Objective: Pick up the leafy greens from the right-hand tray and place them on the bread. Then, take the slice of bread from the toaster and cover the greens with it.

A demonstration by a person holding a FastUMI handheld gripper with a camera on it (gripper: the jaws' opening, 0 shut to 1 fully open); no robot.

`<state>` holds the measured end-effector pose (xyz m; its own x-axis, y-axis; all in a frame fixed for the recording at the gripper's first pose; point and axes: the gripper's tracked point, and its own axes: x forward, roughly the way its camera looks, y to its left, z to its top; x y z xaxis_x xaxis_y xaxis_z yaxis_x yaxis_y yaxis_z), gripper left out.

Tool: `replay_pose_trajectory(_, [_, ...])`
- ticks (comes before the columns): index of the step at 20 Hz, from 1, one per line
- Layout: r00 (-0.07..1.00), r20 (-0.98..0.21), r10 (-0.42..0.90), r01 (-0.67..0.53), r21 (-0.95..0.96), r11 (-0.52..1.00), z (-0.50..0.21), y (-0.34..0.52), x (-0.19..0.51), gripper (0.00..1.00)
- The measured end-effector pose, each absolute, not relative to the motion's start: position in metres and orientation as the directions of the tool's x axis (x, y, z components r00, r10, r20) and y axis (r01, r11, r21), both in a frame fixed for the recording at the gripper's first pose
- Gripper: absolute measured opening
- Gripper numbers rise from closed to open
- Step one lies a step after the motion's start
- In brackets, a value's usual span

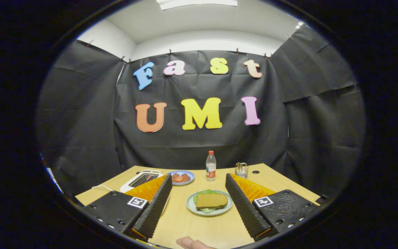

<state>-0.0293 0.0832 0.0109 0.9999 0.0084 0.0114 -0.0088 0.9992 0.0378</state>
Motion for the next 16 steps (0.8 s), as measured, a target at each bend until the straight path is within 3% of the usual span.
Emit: replay_pose_trajectory(16, [0.999, 0.042, -0.01, 0.01, 0.011, 1.0, 0.029, 0.101, -0.069, 0.95])
